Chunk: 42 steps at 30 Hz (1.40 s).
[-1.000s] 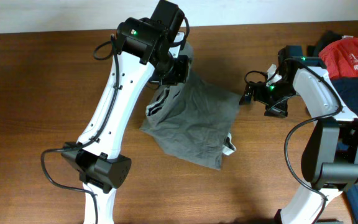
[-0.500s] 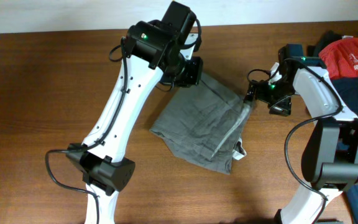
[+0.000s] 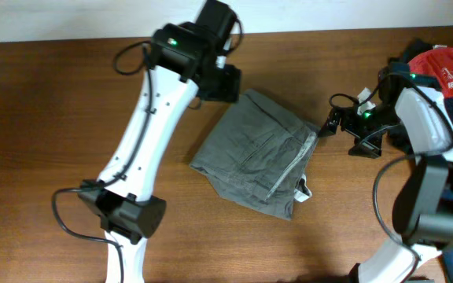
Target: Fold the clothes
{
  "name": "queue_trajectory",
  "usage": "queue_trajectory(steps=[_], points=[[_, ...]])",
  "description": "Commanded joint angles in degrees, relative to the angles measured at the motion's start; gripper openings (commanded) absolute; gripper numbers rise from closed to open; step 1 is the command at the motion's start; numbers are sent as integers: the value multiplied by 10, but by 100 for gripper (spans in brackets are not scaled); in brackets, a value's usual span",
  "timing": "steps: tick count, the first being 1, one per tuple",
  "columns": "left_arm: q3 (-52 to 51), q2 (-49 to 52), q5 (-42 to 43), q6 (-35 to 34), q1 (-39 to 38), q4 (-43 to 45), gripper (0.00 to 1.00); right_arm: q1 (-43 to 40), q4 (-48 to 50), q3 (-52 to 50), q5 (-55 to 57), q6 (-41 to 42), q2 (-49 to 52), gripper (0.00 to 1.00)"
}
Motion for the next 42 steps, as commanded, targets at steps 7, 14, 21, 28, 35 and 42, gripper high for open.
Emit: queue_trajectory(steps=[7,14,21,28,35,42], points=[[1,-13,-42,2,127,-2,99,121,-85,-25,-49,-14,-113,99],[1,-13,-42,2,162,-20,99,194,80,-200,-119,75,-113,95],[1,-13,-42,2,172,-19,99,210,123,-227,-127,77,-113,96],[1,-13,-42,2,172,-23,99,240,163,-232,-81,137,-112,99],[1,-13,-42,2,172,-31,99,252,192,-238,-26,169,-108,99],[1,-13,-42,2,172,-32,99,252,226,-238,-43,173,-70,99]])
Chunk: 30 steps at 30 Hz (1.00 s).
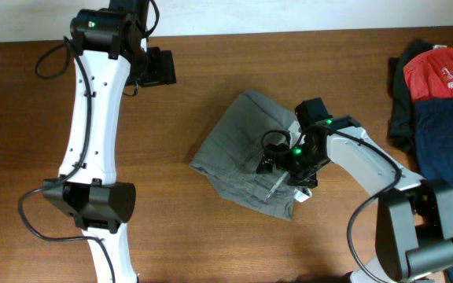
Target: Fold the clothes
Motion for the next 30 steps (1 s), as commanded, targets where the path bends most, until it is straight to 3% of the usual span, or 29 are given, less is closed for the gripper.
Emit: queue_trajectory(steps=[1,14,19,24,27,30], points=[[1,-13,-7,1,3,-1,99,4,10,-3,-3,5,21,99],[1,-13,-7,1,3,-6,99,4,71,-3,16,5,38,100],[1,-13,-7,1,3,-7,99,4,82,-3,19,5,58,75],[1,-13,-7,1,3,-8,99,-2,112,-2,36,-7,59,61],[1,-13,-7,1,3,-8,99,-16,116,5,35,-21,59,59],[1,-13,-7,1,3,-7,99,-34,116,14,25,-21,59,50]])
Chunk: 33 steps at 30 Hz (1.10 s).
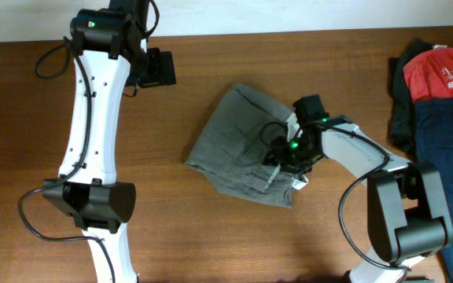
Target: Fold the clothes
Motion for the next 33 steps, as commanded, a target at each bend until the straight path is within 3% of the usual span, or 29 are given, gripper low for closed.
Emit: queue_trajectory(steps=[1,7,16,19,21,26,33], points=[[1,-13,-7,1,3,-2,99,-26,3,15,-6,-9,6,48],[1,-13,-7,1,4,-2,99,-49,5,15,-27,-9,6,40],[1,-13,-7,1,3,-5,99,-14,15,15,-33,13,6,37],[1,-13,-7,1,4,-13,99,-14,19,15,-33,18,6,14],[1,-13,-7,1,4,-13,99,-14,23,16,-33,24,6,4],[1,-13,-7,1,4,-12,99,-14,-4,53,-33,22,6,4],[1,-13,-7,1,4,-11,99,-13,-120,159,-33,-16,6,4]])
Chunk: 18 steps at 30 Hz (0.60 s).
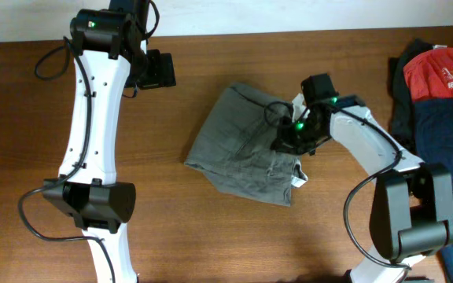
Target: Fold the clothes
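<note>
A grey garment (238,149), folded into a rough square, lies mid-table with a white tag (300,181) at its lower right corner. My right gripper (283,141) is down over the garment's right edge, its fingers hidden under the wrist, so open or shut is unclear. My left gripper (160,69) hangs at the upper left, well away from the cloth, and its jaws cannot be made out.
A heap of other clothes sits at the right edge: a red piece (439,75) on top of a dark blue one (447,157). The left arm's base (101,206) stands at the front left. The table (22,157) is brown wood.
My right gripper has shifted a little up and to the right along the garment's right edge. The garment and the left arm stay where they were.
At first my left gripper was at the garment's top corner and my right gripper was just off its right corner. Then the left arm was back at the upper left and the right gripper over the cloth. The garment then sat slightly further left.
</note>
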{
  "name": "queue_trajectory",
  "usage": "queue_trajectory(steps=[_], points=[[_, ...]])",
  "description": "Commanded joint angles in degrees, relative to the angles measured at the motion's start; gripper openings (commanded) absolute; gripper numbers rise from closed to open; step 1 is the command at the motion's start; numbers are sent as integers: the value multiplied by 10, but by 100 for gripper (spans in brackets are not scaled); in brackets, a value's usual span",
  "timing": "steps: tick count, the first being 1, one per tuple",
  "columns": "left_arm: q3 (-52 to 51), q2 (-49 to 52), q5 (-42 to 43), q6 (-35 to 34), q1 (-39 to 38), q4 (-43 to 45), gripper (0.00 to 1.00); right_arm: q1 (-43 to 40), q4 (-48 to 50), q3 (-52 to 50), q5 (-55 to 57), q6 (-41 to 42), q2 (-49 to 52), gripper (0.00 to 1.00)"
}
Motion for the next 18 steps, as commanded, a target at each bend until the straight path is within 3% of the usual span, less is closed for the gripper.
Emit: queue_trajectory(steps=[1,9,18], points=[[1,-13,-7,1,3,0,99,3,-55,68,5,-24,1,4],[1,-13,-9,1,5,-1,99,3,-171,181,40,-83,0,4],[1,-13,-24,1,5,-3,99,3,-234,194,134,-98,0,4]])
